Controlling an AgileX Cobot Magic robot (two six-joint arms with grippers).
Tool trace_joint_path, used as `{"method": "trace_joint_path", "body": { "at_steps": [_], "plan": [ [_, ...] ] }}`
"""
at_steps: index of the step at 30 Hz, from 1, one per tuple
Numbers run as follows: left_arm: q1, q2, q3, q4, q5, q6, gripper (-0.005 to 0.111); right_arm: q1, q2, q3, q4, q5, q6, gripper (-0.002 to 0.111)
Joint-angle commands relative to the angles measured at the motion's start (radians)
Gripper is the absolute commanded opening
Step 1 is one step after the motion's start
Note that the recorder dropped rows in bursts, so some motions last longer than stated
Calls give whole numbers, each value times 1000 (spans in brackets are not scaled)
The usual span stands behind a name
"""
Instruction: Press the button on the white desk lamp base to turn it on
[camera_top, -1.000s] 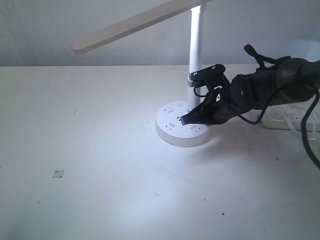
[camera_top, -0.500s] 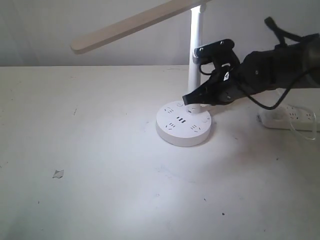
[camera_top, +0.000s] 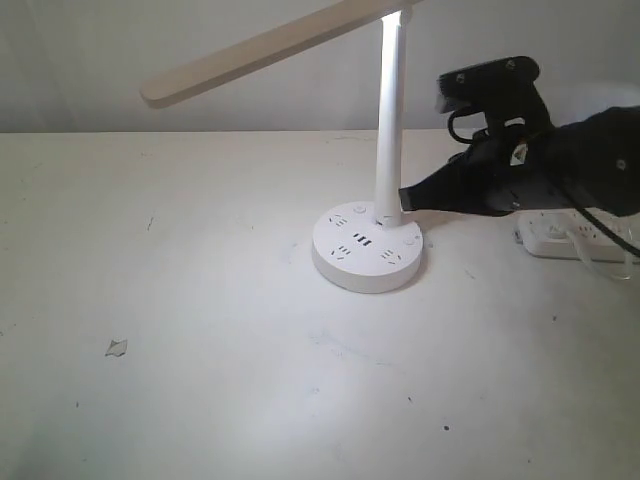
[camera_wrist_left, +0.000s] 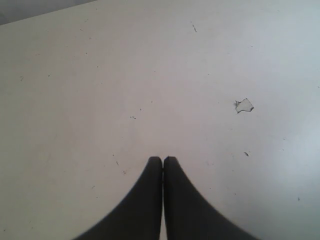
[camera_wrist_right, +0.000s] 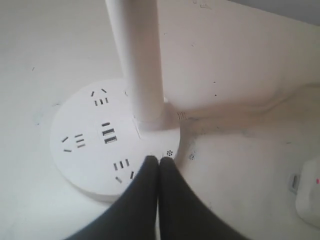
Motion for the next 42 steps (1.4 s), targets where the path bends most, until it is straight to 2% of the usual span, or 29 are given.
{"method": "trace_joint_path", "body": {
  "at_steps": [1, 7, 13, 16, 23, 33, 42],
  "plan": [
    [-9, -4, 3, -6, 1, -3, 0, -9, -132, 94, -1, -20, 9, 0],
    [-9, -4, 3, -6, 1, -3, 0, -9, -360, 225, -1, -22, 18, 0],
    [-9, -4, 3, -6, 1, -3, 0, -9, -635, 325, 0, -10, 133, 0],
    [-9, -4, 3, -6, 1, -3, 0, -9, -782, 359, 0, 16, 194, 0],
    [-9, -4, 3, -6, 1, -3, 0, -9, -1118, 421, 0, 70, 194, 0],
    [-9, -4, 3, -6, 1, -3, 0, -9, -1208, 553, -21, 156, 189, 0],
    [-9, -4, 3, -6, 1, -3, 0, -9, -1208, 661, -30, -52, 189, 0]
  ]
}}
